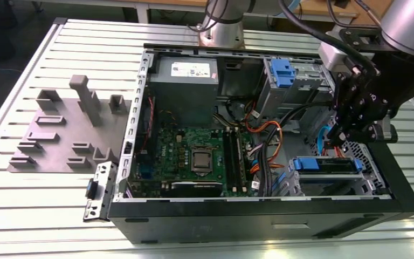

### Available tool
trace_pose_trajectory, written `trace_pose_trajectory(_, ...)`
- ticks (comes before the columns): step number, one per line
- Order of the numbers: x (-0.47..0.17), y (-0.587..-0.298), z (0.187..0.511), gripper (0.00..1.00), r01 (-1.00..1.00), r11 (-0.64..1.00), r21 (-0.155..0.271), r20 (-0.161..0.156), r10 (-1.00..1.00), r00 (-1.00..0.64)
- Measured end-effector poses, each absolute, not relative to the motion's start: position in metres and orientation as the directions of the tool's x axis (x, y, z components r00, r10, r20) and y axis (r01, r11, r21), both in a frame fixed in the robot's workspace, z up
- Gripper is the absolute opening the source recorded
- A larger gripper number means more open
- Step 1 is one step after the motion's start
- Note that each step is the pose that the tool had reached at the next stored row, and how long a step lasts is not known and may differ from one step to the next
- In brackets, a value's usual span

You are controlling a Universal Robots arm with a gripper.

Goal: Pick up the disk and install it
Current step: 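Insert the second disk wire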

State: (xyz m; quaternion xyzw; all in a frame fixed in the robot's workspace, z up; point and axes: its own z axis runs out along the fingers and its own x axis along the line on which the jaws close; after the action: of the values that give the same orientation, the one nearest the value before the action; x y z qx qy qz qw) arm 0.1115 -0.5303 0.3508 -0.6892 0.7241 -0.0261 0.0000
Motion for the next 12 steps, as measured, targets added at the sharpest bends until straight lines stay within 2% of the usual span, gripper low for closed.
trace_pose_trajectory(12, 0.1062, -0.5333, 0.3506, 0.16, -0.998, 0.048, -0.039, 0.036, -0.998, -0.050)
